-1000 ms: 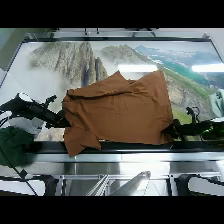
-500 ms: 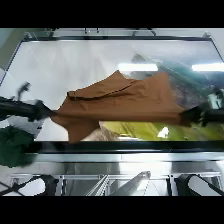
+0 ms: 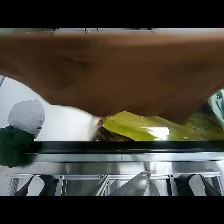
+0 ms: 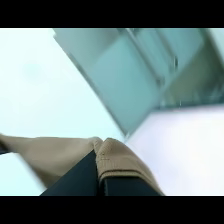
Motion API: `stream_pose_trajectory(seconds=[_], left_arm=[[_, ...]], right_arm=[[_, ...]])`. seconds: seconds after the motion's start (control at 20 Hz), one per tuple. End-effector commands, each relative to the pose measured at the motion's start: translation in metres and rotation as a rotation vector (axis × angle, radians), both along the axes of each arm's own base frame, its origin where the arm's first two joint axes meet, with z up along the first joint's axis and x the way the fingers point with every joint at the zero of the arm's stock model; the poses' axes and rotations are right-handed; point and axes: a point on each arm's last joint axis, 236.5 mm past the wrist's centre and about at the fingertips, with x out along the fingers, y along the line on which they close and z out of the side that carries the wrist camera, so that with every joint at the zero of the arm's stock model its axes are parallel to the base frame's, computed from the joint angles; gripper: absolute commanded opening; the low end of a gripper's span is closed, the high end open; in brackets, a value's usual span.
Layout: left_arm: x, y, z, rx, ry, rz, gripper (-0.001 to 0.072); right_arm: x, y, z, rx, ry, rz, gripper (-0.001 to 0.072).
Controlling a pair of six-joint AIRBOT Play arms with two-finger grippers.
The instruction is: Fold the shirts.
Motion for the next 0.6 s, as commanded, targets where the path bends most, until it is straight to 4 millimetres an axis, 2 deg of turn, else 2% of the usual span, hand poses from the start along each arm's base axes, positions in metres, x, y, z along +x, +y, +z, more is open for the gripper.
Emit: stream_pose_trajectory(seconds=[0.0,0.05,0.1,0.15,0.2,0.3,0.4,0.5,0.55], left_arm=[[-0.112,-0.035,0.090,0.030,-0.442,-0.146,0.0017],[-0.105,-0.036,0.096,0.067,-0.437,-0.113,0.0017],[-0.086,-0.034,0.095,0.111,-0.383,-0.053,0.0017],[-0.063,-0.030,0.090,0.150,-0.300,0.005,0.0017],[-0.035,-0.024,0.076,0.208,-0.201,0.066,0.0018],[0.018,-0.014,0.040,0.332,-0.035,0.165,0.0018],[0.069,-0.014,-0.001,0.423,0.108,0.183,0.0019],[0.119,-0.028,-0.056,0.511,0.243,0.134,0.0019],[0.146,-0.039,-0.090,0.565,0.310,0.108,0.0018]], right_arm=[[-0.047,0.030,0.093,-0.091,-0.320,-0.113,0.0022],[-0.047,0.033,0.104,-0.131,-0.340,-0.148,0.0022],[-0.041,0.033,0.104,-0.175,-0.312,-0.177,0.0022],[-0.029,0.026,0.094,-0.216,-0.243,-0.213,0.0022],[-0.014,0.014,0.078,-0.246,-0.162,-0.258,0.0022],[0.019,-0.015,0.035,-0.284,0.026,-0.325,0.0022],[0.048,-0.028,-0.012,-0.291,0.159,-0.302,0.0021],[0.083,-0.031,-0.070,-0.281,0.288,-0.251,0.0021],[0.103,-0.032,-0.106,-0.276,0.359,-0.238,0.0022]])
